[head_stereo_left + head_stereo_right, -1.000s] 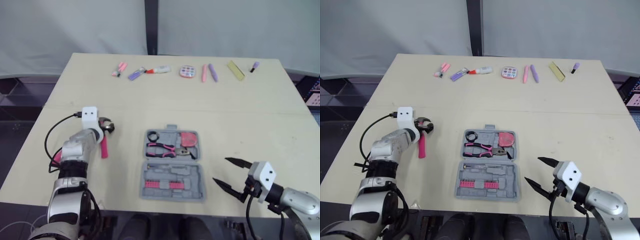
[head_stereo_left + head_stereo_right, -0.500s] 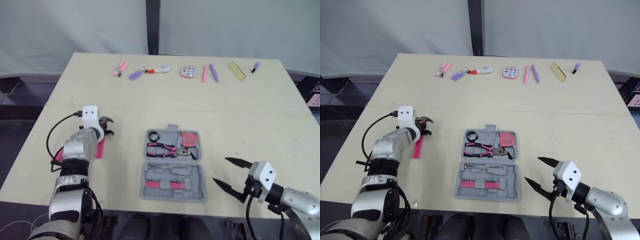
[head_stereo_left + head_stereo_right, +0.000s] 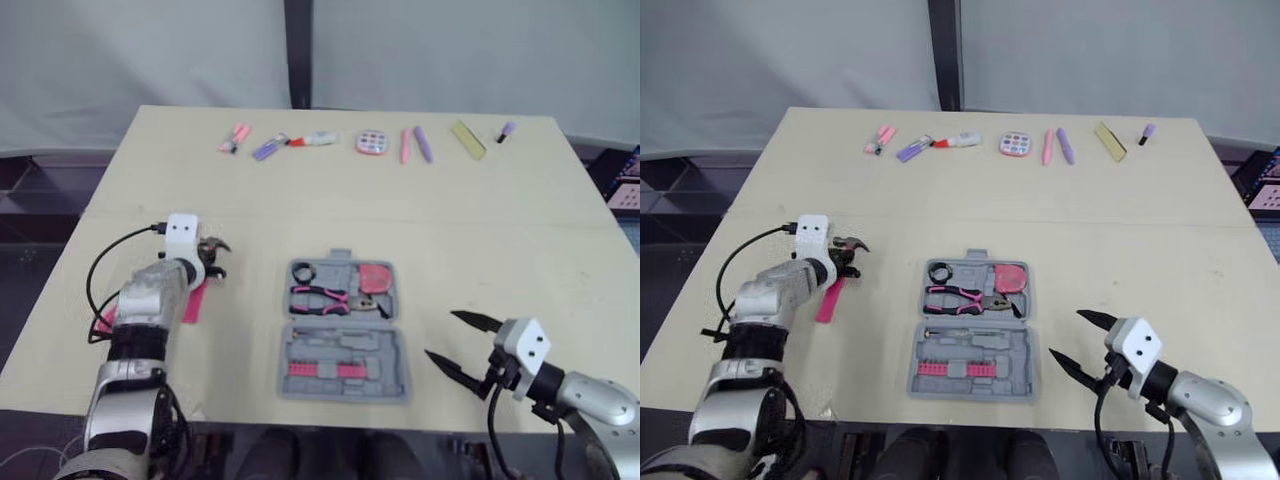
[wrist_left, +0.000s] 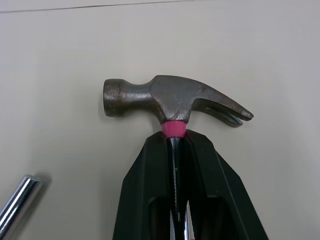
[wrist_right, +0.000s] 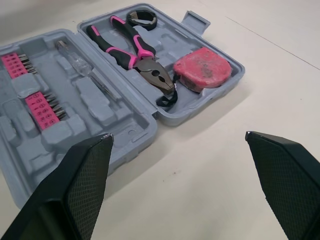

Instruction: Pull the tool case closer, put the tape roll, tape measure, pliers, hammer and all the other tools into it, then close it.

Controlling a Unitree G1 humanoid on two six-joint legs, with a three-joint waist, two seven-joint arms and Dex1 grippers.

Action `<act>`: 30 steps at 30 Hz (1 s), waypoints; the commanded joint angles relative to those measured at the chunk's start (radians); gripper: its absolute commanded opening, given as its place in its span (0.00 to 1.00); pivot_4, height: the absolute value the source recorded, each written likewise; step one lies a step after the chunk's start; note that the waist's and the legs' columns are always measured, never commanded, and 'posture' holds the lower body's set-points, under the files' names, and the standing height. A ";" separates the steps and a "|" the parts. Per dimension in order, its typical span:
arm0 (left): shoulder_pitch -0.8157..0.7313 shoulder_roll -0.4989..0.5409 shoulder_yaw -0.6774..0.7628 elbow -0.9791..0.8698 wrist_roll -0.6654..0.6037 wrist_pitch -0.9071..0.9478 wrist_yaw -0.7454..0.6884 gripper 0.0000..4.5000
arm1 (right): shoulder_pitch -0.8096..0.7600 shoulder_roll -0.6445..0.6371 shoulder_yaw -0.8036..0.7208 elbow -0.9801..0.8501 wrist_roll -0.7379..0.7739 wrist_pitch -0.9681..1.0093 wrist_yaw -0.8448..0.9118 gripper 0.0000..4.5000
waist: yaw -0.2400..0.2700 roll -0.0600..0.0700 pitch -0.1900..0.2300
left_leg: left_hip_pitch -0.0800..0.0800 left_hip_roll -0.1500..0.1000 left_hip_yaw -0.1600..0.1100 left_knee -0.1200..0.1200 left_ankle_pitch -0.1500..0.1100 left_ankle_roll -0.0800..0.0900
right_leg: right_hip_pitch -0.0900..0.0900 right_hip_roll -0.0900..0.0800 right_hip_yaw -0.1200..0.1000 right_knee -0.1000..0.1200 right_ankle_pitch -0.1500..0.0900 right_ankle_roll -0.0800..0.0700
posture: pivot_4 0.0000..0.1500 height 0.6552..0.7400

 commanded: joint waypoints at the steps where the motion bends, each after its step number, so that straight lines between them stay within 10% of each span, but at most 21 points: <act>1: 0.064 0.106 -0.054 -0.233 -0.063 0.007 -0.230 0.01 | -0.008 -0.004 -0.025 -0.046 0.037 0.022 -0.002 1.00 | -0.007 0.000 0.000 | -0.001 0.000 0.001 -0.001 0.000 0.000 | -0.002 0.000 0.000 0.000 0.000 0.000 | 1.00 1.00; 8: 0.216 0.306 -0.166 -0.615 -0.200 0.074 -0.573 0.01 | -0.022 -0.035 -0.023 -0.004 0.040 -0.003 0.057 1.00 | -0.017 0.000 0.000 | -0.001 0.000 0.002 -0.004 0.000 0.000 | -0.004 -0.001 0.004 0.001 0.000 0.000 | 1.00 1.00; 30: 0.053 0.271 -0.559 -0.859 -0.132 0.169 -0.632 0.01 | 0.032 -0.140 -0.035 0.038 0.030 -0.107 0.231 1.00 | -0.014 0.000 0.000 | -0.002 0.000 0.005 -0.003 0.001 0.002 | -0.003 0.000 0.006 -0.002 0.000 0.000 | 1.00 1.00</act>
